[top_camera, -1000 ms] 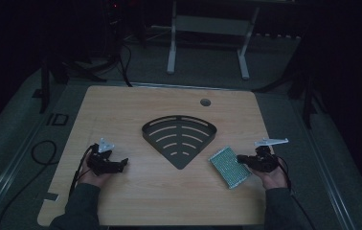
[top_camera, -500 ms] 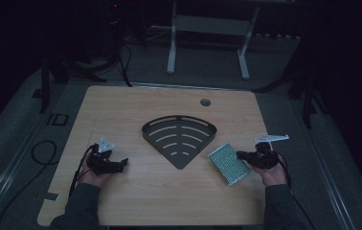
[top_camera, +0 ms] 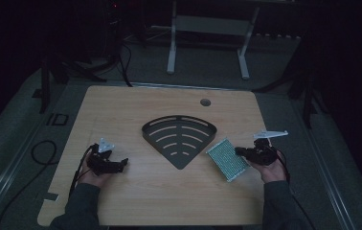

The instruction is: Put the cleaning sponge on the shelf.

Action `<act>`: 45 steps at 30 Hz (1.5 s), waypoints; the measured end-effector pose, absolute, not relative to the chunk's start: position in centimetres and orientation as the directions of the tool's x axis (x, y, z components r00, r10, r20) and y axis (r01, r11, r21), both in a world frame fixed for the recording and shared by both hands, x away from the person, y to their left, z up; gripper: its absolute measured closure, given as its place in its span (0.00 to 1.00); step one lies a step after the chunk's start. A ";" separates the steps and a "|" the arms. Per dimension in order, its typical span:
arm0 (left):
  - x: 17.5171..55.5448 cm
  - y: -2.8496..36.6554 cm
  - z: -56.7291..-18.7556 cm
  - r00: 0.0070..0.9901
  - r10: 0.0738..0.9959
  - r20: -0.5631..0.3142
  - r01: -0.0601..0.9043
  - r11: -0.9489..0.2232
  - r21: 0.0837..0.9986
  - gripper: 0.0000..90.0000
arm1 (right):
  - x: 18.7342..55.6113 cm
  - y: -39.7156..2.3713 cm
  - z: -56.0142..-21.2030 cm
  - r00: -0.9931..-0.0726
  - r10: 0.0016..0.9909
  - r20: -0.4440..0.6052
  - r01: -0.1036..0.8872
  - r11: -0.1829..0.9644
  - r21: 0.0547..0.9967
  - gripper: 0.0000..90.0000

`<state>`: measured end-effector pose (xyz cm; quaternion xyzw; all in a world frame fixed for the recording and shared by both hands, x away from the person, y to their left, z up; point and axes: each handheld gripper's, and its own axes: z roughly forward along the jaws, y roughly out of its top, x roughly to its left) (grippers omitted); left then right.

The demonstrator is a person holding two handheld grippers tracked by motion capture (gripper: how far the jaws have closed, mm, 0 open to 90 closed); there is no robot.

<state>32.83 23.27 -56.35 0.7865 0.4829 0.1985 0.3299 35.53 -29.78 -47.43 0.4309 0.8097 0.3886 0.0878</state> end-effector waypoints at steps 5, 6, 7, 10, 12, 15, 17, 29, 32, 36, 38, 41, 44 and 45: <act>32.8 23.3 -56.3 0.455 0.891 -0.007 0.629 -0.316 0.710 0.16 | 35.9 -29.6 -47.0 -0.620 0.762 0.185 0.621 0.333 0.709 1.00; 32.8 23.3 -56.3 0.455 0.890 -0.006 0.629 -0.316 0.710 0.16 | 35.9 -29.6 -46.9 -0.619 0.763 0.186 0.621 0.331 0.710 1.00; 32.8 23.3 -56.3 0.455 0.890 -0.006 0.629 -0.317 0.710 0.16 | 36.0 -29.6 -46.8 -0.620 0.763 0.185 0.620 0.332 0.711 1.00; 32.8 23.3 -56.3 0.455 0.891 -0.006 0.629 -0.316 0.710 0.16 | 36.1 -29.5 -46.7 -0.620 0.763 0.183 0.617 0.330 0.715 1.00; 32.8 23.3 -56.3 0.455 0.891 -0.006 0.629 -0.316 0.710 0.16 | 36.2 -29.4 -46.6 -0.622 0.762 0.183 0.616 0.331 0.715 1.00; 32.8 23.3 -56.3 0.455 0.890 -0.006 0.629 -0.316 0.710 0.16 | 36.4 -29.3 -46.5 -0.626 0.759 0.182 0.613 0.334 0.716 1.00; 32.8 23.3 -56.3 0.455 0.890 -0.006 0.629 -0.316 0.710 0.16 | 36.5 -29.0 -46.5 -0.628 0.757 0.178 0.611 0.338 0.715 1.00; 32.8 23.3 -56.3 0.455 0.890 -0.006 0.629 -0.316 0.710 0.16 | 37.1 -28.3 -46.2 -0.636 0.750 0.181 0.603 0.337 0.723 1.00; 32.8 23.3 -56.3 0.455 0.890 -0.006 0.629 -0.316 0.710 0.16 | 37.4 -28.2 -46.0 -0.638 0.749 0.180 0.598 0.335 0.728 1.00; 32.8 23.3 -56.3 0.455 0.891 -0.007 0.629 -0.316 0.711 0.16 | 37.5 -28.1 -45.8 -0.639 0.748 0.182 0.596 0.331 0.732 1.00; 32.8 23.3 -56.3 0.455 0.891 -0.007 0.629 -0.316 0.710 0.16 | 37.7 -28.0 -45.7 -0.642 0.745 0.181 0.592 0.333 0.734 1.00; 32.8 23.3 -56.3 0.454 0.891 -0.007 0.629 -0.315 0.710 0.16 | 37.9 -27.8 -45.6 -0.646 0.743 0.176 0.588 0.336 0.736 1.00; 32.8 23.3 -56.3 0.455 0.891 -0.007 0.629 -0.316 0.710 0.16 | 38.2 -27.7 -45.5 -0.648 0.741 0.179 0.586 0.334 0.738 1.00; 32.8 23.3 -56.3 0.455 0.891 -0.007 0.629 -0.316 0.710 0.16 | 38.2 -27.6 -45.5 -0.649 0.740 0.179 0.585 0.334 0.739 1.00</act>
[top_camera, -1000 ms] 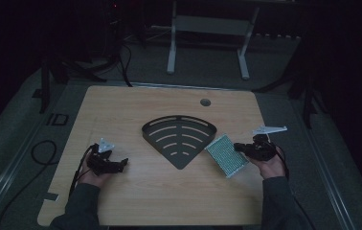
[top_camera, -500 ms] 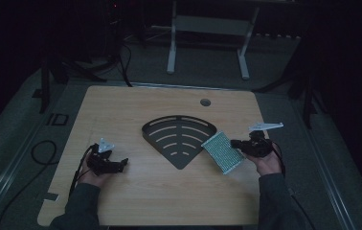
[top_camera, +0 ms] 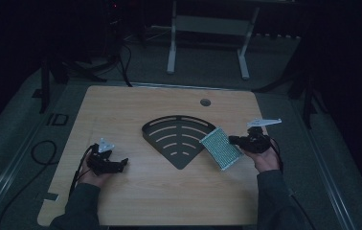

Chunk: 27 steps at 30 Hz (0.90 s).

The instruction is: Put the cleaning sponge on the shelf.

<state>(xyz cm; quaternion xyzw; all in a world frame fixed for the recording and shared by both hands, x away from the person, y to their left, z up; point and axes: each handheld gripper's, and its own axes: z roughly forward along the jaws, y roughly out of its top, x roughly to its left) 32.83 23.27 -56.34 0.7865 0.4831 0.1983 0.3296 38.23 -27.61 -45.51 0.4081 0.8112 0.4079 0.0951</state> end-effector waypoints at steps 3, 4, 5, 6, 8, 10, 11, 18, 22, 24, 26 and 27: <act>32.8 23.3 -56.3 0.454 0.891 -0.007 0.629 -0.316 0.710 0.16 | 38.4 -27.5 -45.4 -0.652 0.738 0.178 0.580 0.334 0.743 1.00; 32.8 23.3 -56.3 0.455 0.891 -0.007 0.629 -0.316 0.710 0.16 | 38.5 -27.5 -45.4 -0.652 0.737 0.178 0.581 0.333 0.743 1.00; 32.8 23.3 -56.3 0.455 0.891 -0.006 0.629 -0.316 0.710 0.16 | 38.6 -27.5 -45.3 -0.651 0.738 0.179 0.582 0.332 0.742 1.00; 32.8 23.3 -56.3 0.455 0.891 -0.007 0.629 -0.316 0.710 0.16 | 38.6 -27.4 -45.3 -0.651 0.738 0.178 0.580 0.333 0.743 1.00; 32.8 23.3 -56.3 0.454 0.891 -0.007 0.629 -0.316 0.710 0.16 | 38.8 -27.4 -45.2 -0.653 0.737 0.176 0.579 0.335 0.743 1.00; 32.8 23.3 -56.3 0.455 0.891 -0.007 0.629 -0.316 0.710 0.16 | 39.0 -27.4 -45.2 -0.653 0.737 0.175 0.578 0.336 0.744 1.00; 32.8 23.3 -56.3 0.455 0.891 -0.007 0.629 -0.316 0.710 0.16 | 39.0 -27.3 -45.1 -0.654 0.736 0.174 0.576 0.336 0.745 1.00; 32.8 23.3 -56.3 0.455 0.891 -0.007 0.629 -0.316 0.710 0.16 | 39.4 -27.3 -45.1 -0.651 0.738 0.180 0.578 0.327 0.748 1.00; 32.8 23.3 -56.3 0.455 0.891 -0.007 0.629 -0.316 0.710 0.16 | 39.7 -27.3 -45.2 -0.649 0.738 0.184 0.579 0.322 0.749 1.00; 32.8 23.3 -56.3 0.455 0.891 -0.007 0.629 -0.315 0.711 0.16 | 39.8 -27.3 -45.2 -0.649 0.737 0.189 0.580 0.318 0.750 1.00; 32.8 23.3 -56.3 0.455 0.891 -0.007 0.629 -0.316 0.710 0.16 | 39.9 -27.2 -45.2 -0.649 0.736 0.194 0.581 0.314 0.751 1.00; 32.8 23.3 -56.3 0.455 0.891 -0.007 0.629 -0.316 0.710 0.16 | 40.0 -27.2 -45.2 -0.649 0.736 0.194 0.581 0.314 0.751 1.00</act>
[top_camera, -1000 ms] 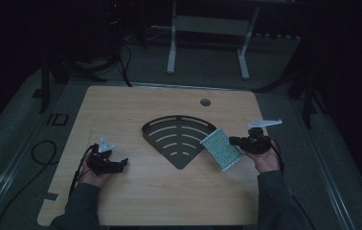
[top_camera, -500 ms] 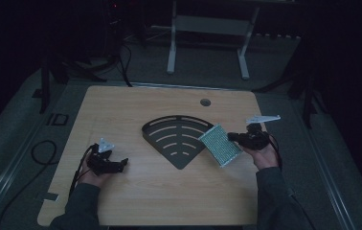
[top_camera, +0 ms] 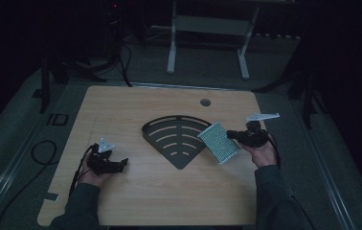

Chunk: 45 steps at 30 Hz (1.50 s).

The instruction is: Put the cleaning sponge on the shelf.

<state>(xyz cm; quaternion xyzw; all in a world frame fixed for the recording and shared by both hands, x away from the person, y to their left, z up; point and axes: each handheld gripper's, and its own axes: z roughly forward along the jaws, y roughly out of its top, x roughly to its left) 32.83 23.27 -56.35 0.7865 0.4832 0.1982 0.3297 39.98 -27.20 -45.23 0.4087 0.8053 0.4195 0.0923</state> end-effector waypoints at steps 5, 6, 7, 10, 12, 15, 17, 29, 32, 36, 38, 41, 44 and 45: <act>32.8 23.3 -56.3 0.455 0.891 -0.007 0.629 -0.316 0.711 0.16 | 40.3 -27.0 -45.2 -0.650 0.735 0.195 0.579 0.313 0.753 1.00; 32.8 23.3 -56.3 0.455 0.891 -0.007 0.629 -0.316 0.711 0.16 | 40.4 -26.9 -45.3 -0.649 0.736 0.193 0.579 0.314 0.753 1.00; 32.8 23.3 -56.3 0.455 0.891 -0.007 0.629 -0.316 0.711 0.16 | 40.5 -26.8 -45.3 -0.650 0.735 0.193 0.578 0.313 0.754 1.00; 32.8 23.3 -56.3 0.455 0.891 -0.007 0.629 -0.316 0.711 0.16 | 40.7 -26.7 -45.4 -0.649 0.735 0.198 0.581 0.311 0.752 1.00; 32.8 23.3 -56.3 0.454 0.891 -0.007 0.629 -0.316 0.710 0.16 | 40.8 -26.5 -45.5 -0.650 0.733 0.200 0.581 0.310 0.752 1.00; 32.8 23.3 -56.4 0.455 0.891 -0.007 0.629 -0.316 0.711 0.16 | 41.0 -26.4 -45.5 -0.651 0.731 0.202 0.580 0.309 0.754 1.00; 32.8 23.3 -56.3 0.455 0.891 -0.007 0.629 -0.316 0.710 0.16 | 41.2 -26.3 -45.5 -0.652 0.730 0.205 0.579 0.305 0.756 1.00; 32.8 23.3 -56.3 0.455 0.891 -0.007 0.629 -0.316 0.710 0.16 | 42.0 -25.8 -46.2 -0.655 0.720 0.231 0.583 0.287 0.760 1.00; 32.8 23.3 -56.3 0.455 0.891 -0.007 0.629 -0.316 0.710 0.16 | 42.2 -25.6 -46.2 -0.655 0.717 0.238 0.585 0.282 0.761 1.00; 32.8 23.3 -56.3 0.455 0.891 -0.007 0.629 -0.316 0.710 0.16 | 42.4 -25.4 -45.9 -0.658 0.715 0.236 0.580 0.280 0.765 1.00; 32.8 23.3 -56.3 0.455 0.891 -0.007 0.629 -0.316 0.710 0.16 | 42.5 -25.2 -45.8 -0.660 0.715 0.232 0.576 0.282 0.767 1.00; 32.8 23.3 -56.3 0.455 0.891 -0.007 0.629 -0.316 0.710 0.16 | 42.7 -25.1 -45.7 -0.662 0.713 0.234 0.574 0.281 0.769 1.00; 32.8 23.3 -56.3 0.455 0.891 -0.007 0.629 -0.316 0.710 0.16 | 43.0 -24.9 -45.6 -0.663 0.711 0.235 0.572 0.278 0.772 1.00; 32.8 23.3 -56.4 0.455 0.891 -0.007 0.629 -0.315 0.711 0.16 | 43.1 -24.9 -45.6 -0.662 0.711 0.237 0.573 0.277 0.772 1.00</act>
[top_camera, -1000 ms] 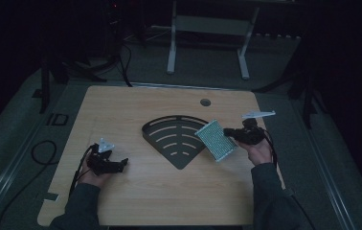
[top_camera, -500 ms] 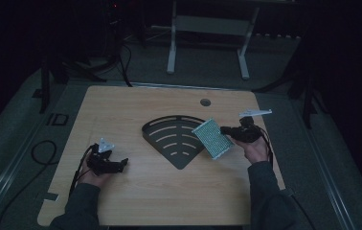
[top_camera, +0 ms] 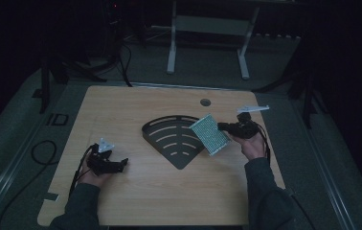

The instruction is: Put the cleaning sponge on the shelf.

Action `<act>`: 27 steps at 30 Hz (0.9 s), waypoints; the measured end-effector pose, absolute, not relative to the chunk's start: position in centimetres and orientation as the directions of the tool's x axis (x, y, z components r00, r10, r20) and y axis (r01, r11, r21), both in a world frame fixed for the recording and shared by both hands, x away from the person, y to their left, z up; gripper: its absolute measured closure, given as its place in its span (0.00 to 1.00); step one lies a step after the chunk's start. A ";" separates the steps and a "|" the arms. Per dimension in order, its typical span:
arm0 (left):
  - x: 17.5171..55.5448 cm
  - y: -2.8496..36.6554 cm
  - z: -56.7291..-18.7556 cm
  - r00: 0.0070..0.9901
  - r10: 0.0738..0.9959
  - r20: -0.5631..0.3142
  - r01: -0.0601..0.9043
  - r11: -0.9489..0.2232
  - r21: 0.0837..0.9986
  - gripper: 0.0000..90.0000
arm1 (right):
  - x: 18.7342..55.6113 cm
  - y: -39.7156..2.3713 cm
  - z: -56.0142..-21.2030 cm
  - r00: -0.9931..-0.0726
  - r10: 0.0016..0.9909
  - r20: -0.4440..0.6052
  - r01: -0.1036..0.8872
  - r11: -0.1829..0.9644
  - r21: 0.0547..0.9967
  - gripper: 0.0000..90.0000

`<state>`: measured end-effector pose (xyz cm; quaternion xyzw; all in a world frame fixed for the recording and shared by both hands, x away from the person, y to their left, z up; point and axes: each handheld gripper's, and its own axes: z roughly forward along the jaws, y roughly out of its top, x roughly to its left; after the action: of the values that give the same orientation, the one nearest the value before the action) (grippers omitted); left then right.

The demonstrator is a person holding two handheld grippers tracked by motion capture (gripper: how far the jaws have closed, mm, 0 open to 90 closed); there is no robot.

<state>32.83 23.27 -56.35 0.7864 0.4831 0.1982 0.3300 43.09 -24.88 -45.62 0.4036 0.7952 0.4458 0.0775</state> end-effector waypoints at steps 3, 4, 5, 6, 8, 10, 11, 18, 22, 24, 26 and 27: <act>32.8 23.3 -56.3 0.455 0.891 -0.007 0.629 -0.315 0.710 0.16 | 43.3 -24.7 -45.6 -0.662 0.710 0.239 0.573 0.274 0.773 1.00; 32.8 23.3 -56.4 0.455 0.891 -0.007 0.629 -0.316 0.711 0.16 | 43.4 -24.6 -45.6 -0.662 0.710 0.239 0.572 0.274 0.773 1.00; 32.8 23.3 -56.3 0.455 0.891 -0.007 0.629 -0.316 0.710 0.16 | 43.5 -24.5 -45.6 -0.663 0.709 0.241 0.572 0.272 0.774 1.00; 32.8 23.3 -56.4 0.454 0.891 -0.007 0.629 -0.315 0.711 0.16 | 43.6 -24.4 -45.5 -0.665 0.708 0.238 0.570 0.275 0.775 1.00; 32.8 23.3 -56.4 0.455 0.891 -0.007 0.629 -0.315 0.711 0.16 | 43.7 -24.2 -45.4 -0.668 0.705 0.237 0.567 0.275 0.777 1.00; 32.8 23.3 -56.3 0.455 0.891 -0.007 0.629 -0.315 0.710 0.16 | 43.8 -23.9 -45.3 -0.674 0.700 0.235 0.559 0.275 0.782 1.00; 32.8 23.3 -56.3 0.455 0.891 -0.007 0.629 -0.315 0.710 0.16 | 43.8 -23.8 -45.3 -0.675 0.700 0.236 0.557 0.272 0.785 1.00; 32.9 23.3 -56.4 0.454 0.891 -0.008 0.629 -0.314 0.711 0.16 | 44.3 -23.2 -45.3 -0.677 0.696 0.239 0.557 0.272 0.785 1.00; 32.9 23.3 -56.4 0.454 0.891 -0.008 0.629 -0.314 0.711 0.16 | 44.6 -22.9 -45.3 -0.677 0.694 0.245 0.559 0.267 0.785 1.00; 32.9 23.3 -56.4 0.454 0.891 -0.008 0.629 -0.314 0.711 0.16 | 44.7 -22.7 -45.4 -0.677 0.693 0.246 0.559 0.266 0.786 1.00; 32.9 23.3 -56.4 0.454 0.891 -0.008 0.629 -0.314 0.711 0.16 | 44.8 -22.6 -45.4 -0.677 0.693 0.248 0.559 0.266 0.786 1.00; 32.9 23.3 -56.4 0.454 0.891 -0.008 0.629 -0.314 0.711 0.16 | 44.8 -22.6 -45.4 -0.678 0.691 0.251 0.560 0.264 0.785 1.00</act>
<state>32.87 23.26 -56.36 0.7860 0.4835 0.1981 0.3304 44.83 -22.56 -45.44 0.3951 0.7919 0.4602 0.0712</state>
